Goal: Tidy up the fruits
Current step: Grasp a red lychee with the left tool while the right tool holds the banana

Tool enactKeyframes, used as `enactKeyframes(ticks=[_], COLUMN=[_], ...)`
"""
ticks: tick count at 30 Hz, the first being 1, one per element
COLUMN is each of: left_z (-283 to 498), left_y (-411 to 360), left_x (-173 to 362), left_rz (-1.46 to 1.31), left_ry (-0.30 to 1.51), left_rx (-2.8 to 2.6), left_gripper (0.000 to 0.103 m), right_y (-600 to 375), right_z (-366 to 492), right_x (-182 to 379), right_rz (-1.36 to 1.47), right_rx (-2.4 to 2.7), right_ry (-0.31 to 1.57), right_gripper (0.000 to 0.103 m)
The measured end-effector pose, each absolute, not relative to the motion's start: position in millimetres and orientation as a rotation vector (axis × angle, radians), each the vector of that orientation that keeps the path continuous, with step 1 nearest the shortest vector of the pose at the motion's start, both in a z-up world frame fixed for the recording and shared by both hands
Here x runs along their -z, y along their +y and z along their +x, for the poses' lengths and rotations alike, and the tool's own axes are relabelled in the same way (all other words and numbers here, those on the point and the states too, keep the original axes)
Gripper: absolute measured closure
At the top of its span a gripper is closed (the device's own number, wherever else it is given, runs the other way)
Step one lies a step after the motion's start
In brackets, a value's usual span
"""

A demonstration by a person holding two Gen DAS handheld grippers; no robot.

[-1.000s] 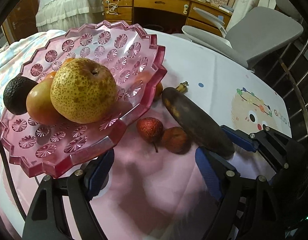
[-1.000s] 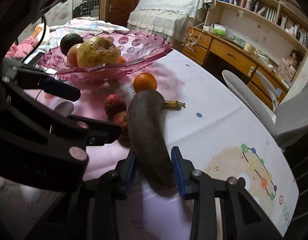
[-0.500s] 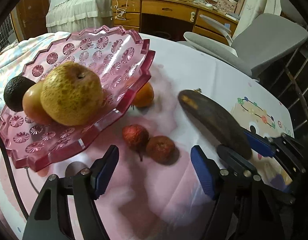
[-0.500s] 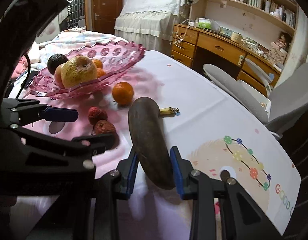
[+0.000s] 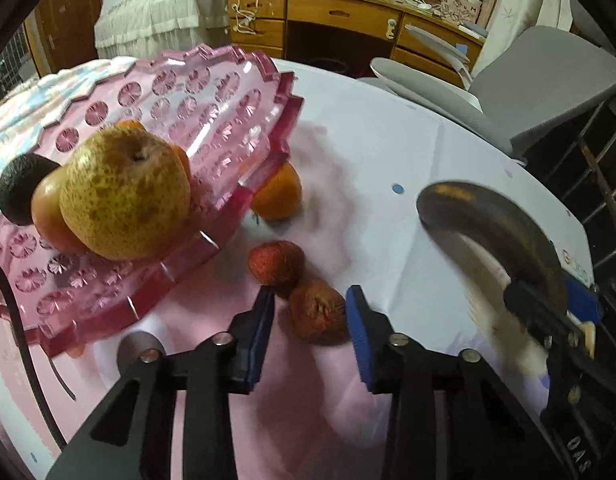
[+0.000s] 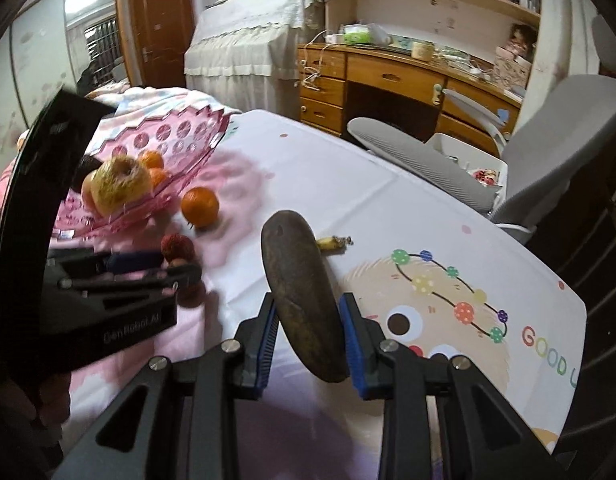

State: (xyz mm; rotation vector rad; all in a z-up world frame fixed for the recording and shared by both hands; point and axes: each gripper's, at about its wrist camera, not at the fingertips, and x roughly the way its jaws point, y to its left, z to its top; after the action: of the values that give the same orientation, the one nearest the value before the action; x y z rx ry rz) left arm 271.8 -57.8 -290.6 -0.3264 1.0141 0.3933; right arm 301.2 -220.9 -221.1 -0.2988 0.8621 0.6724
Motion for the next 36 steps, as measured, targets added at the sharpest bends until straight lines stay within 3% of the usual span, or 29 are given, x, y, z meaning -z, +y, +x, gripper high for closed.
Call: enactKeyframes(ticks=[9, 23, 36], left_z=[260.5, 198.7, 146.5], left_y=[-57.3, -33.1, 51.6], left_x=[281.2, 202.6, 151.1], left_rz=[-0.327, -0.295, -0.291], left_ry=[1.048, 0.974, 0.906], left_rx=[-0.341, -0.236, -0.211], left_gripper=[0.078, 0.078, 0.078], right_y=[-217.6, -209.2, -179.0], right_z=[303.8, 286.0, 248.6], right_x=[201.3, 174.9, 130.7], right_rz=[-0.277, -0.252, -0.236], right_rx=[-0.607, -0.490, -0.400], right_ry=[0.868, 0.937, 0.939], right_gripper=[0.074, 0.076, 0.077])
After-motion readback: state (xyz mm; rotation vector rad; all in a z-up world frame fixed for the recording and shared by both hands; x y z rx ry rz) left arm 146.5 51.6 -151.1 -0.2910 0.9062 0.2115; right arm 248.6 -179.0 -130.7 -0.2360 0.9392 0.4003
